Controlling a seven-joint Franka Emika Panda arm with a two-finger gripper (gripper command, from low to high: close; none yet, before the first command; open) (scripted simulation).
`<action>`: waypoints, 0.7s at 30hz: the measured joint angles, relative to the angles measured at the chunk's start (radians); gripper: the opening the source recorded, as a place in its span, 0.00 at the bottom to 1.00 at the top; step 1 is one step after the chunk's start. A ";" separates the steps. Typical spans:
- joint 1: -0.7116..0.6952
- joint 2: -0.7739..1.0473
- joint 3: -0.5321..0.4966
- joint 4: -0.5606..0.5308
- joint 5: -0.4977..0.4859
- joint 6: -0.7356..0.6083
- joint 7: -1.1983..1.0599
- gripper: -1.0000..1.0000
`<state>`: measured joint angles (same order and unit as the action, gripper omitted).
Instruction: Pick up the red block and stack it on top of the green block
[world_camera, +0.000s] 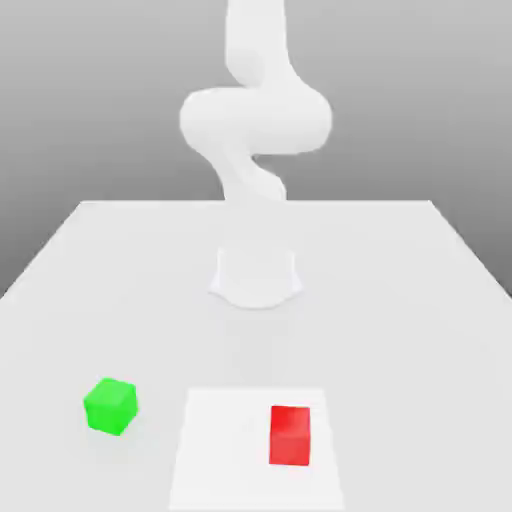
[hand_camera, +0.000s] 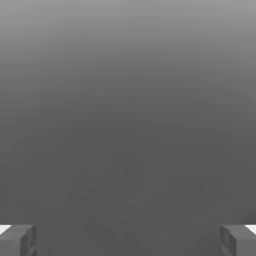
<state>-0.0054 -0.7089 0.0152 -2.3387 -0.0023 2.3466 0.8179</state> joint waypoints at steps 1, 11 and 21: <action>-0.002 0.040 0.007 -0.017 -0.001 0.021 0.008 0.50; -0.012 0.406 0.056 -0.173 -0.020 0.210 0.089 0.50; 0.009 0.767 0.077 -0.323 -0.022 0.399 0.156 0.50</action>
<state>0.0039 0.0586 0.0926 -2.6615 -0.0243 2.7458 0.9738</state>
